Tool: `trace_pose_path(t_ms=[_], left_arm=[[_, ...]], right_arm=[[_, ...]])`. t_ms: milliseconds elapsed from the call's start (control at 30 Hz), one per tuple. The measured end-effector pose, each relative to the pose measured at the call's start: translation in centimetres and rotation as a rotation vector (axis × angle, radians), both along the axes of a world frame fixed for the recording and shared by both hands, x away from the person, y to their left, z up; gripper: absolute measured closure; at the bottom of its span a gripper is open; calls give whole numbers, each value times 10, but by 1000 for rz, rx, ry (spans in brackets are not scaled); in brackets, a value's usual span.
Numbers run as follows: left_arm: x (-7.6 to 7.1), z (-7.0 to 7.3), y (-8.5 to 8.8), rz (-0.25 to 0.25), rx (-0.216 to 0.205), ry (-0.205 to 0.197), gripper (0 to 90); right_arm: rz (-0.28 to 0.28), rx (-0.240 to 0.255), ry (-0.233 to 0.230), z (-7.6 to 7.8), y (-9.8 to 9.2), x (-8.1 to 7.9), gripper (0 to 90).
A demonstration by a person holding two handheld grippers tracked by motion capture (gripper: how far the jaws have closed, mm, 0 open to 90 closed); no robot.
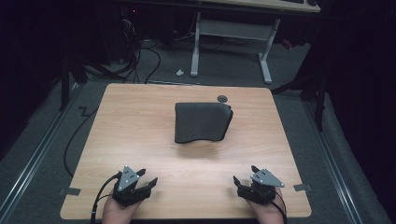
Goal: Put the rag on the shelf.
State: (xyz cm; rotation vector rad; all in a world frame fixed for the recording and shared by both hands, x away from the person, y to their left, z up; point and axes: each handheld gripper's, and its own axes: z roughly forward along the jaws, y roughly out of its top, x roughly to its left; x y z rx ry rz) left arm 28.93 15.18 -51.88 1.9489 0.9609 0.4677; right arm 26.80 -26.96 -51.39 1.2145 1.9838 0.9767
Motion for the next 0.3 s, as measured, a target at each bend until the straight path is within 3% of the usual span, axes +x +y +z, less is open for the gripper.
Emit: trace_pose_path(t_ms=[300], left_arm=[[0,1,2,0,-12,0,419]], right_arm=[[-11,5,-10,1,-5,-1,214]])
